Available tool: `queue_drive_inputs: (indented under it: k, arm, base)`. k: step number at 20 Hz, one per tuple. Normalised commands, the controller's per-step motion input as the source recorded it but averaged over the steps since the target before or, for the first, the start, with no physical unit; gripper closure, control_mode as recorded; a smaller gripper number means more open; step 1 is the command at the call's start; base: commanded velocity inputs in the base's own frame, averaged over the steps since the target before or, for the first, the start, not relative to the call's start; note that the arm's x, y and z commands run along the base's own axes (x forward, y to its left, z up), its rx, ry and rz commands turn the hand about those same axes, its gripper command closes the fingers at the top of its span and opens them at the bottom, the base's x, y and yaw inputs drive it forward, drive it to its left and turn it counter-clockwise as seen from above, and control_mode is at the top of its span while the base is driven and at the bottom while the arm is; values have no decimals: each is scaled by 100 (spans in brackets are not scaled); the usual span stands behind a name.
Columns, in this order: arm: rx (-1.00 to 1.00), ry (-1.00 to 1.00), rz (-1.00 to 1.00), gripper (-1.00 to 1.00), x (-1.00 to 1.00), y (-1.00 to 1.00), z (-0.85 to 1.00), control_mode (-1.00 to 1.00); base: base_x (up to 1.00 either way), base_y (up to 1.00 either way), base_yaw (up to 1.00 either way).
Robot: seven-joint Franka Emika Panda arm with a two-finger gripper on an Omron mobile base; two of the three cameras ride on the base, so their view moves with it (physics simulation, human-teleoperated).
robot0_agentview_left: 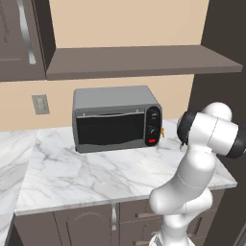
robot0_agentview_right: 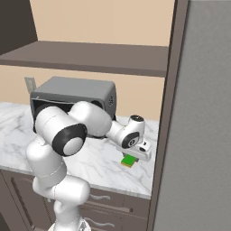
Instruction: Place the sponge inside the microwave to prepare for sanitizing.
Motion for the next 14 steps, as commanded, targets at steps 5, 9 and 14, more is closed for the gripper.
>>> queue_drive_inputs:
  k: [5,9,14]
  arm:
    - [-1,4,0,100,-9,12,-4,-100]
    - [2,10,0,100,-15,6,30,-100]
    - [5,3,0,100,-26,22,47,-100]
  base:
    - [0,0,0]
    - [0,0,0]
    - [0,0,0]
